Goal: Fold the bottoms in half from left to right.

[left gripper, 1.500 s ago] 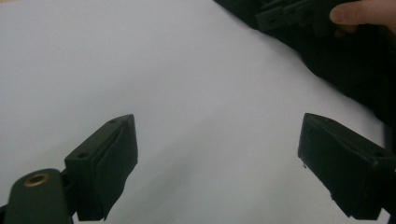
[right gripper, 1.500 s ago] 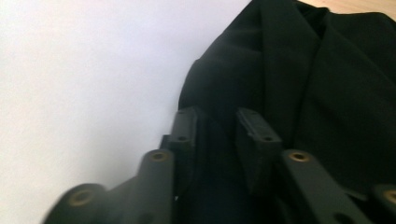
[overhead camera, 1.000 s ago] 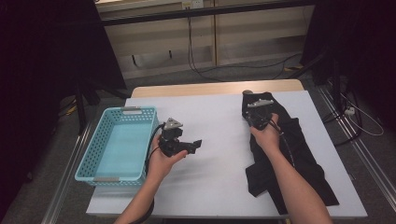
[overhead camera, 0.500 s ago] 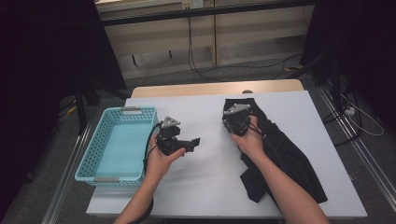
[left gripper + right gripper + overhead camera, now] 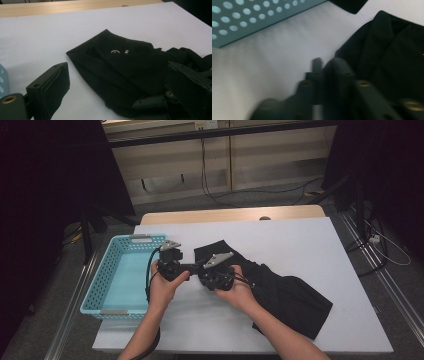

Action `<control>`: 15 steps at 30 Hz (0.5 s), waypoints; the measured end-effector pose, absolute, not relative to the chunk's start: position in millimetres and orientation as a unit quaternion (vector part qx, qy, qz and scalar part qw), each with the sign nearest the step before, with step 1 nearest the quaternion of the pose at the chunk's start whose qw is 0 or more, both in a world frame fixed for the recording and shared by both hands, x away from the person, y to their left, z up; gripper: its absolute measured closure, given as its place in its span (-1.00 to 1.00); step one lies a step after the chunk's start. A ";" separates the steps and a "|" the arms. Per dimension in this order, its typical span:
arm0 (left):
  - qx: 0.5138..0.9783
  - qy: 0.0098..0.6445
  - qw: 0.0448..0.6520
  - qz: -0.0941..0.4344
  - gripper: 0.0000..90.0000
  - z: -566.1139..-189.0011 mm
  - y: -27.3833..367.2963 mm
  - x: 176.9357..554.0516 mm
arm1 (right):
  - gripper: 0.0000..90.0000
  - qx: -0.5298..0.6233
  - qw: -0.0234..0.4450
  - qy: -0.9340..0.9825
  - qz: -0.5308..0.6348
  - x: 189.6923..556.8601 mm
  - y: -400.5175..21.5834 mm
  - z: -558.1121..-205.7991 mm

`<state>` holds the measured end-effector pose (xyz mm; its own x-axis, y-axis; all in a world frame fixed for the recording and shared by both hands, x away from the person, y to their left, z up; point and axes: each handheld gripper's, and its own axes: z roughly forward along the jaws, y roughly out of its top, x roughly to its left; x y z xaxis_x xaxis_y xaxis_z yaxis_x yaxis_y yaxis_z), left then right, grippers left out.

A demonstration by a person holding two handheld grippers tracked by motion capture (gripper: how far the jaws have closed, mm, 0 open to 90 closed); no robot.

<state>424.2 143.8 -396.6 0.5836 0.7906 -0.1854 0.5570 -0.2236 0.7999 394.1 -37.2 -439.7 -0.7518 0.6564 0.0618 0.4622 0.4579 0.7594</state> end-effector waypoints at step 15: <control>0.778 0.447 0.422 0.129 -0.85 -408.4 139.5 428.7 | -0.20 0.379 0.160 0.820 0.397 378.1 -110.6 -410.5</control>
